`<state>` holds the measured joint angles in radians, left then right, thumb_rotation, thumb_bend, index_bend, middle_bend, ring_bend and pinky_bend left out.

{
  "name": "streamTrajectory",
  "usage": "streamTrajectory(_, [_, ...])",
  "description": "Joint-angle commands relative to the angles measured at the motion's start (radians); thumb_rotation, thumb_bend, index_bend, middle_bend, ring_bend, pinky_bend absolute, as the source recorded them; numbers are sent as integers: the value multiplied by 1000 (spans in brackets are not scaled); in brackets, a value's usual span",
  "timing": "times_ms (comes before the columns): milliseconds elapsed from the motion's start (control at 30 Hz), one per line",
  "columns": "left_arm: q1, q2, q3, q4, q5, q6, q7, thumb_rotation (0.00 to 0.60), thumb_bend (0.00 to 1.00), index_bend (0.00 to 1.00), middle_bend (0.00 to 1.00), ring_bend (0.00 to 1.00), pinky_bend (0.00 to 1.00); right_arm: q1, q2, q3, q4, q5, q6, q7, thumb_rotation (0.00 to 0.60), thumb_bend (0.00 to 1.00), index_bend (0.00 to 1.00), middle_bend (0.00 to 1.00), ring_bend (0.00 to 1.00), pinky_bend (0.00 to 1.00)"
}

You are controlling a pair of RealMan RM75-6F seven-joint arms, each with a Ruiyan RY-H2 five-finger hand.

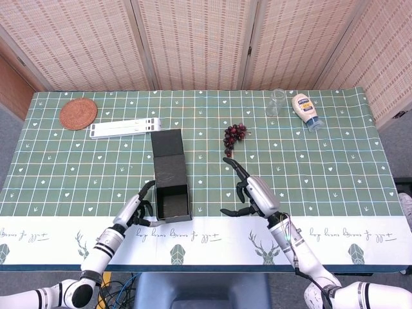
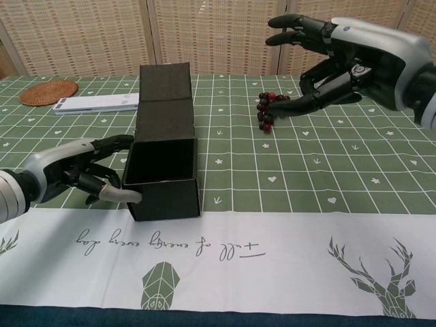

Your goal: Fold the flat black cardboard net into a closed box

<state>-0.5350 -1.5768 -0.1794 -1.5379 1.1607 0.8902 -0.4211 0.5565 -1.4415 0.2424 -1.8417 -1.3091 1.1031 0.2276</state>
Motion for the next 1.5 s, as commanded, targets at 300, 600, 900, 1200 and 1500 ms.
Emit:
streamTrajectory(300, [-10, -43, -7, 58, 19, -24, -43, 600, 74, 0, 0, 600, 800, -5, 6, -3, 6, 6, 6, 9, 600, 42, 0, 68, 780, 1000])
streamTrajectory(600, [11, -95, -11, 110, 39, 17, -89, 600, 74, 228, 247, 684, 807, -8, 0, -5, 38, 33, -1, 15, 600, 145, 0, 86, 780, 1000])
streamTrajectory(900, [31, -43, -6, 76, 144, 75, -162, 600, 74, 296, 315, 693, 809, 22, -45, 25, 128, 160, -62, -8, 600, 195, 0, 103, 780, 1000])
streamTrajectory(1200, [30, 59, 32, -58, 271, 108, -218, 600, 74, 295, 315, 694, 809, 92, -144, 89, 244, 301, -142, -13, 600, 195, 0, 125, 780, 1000])
streamTrajectory(1500, [-5, 88, 63, -135, 323, 89, -205, 600, 74, 289, 315, 694, 809, 193, -257, 165, 343, 405, -198, -46, 600, 169, 0, 130, 780, 1000])
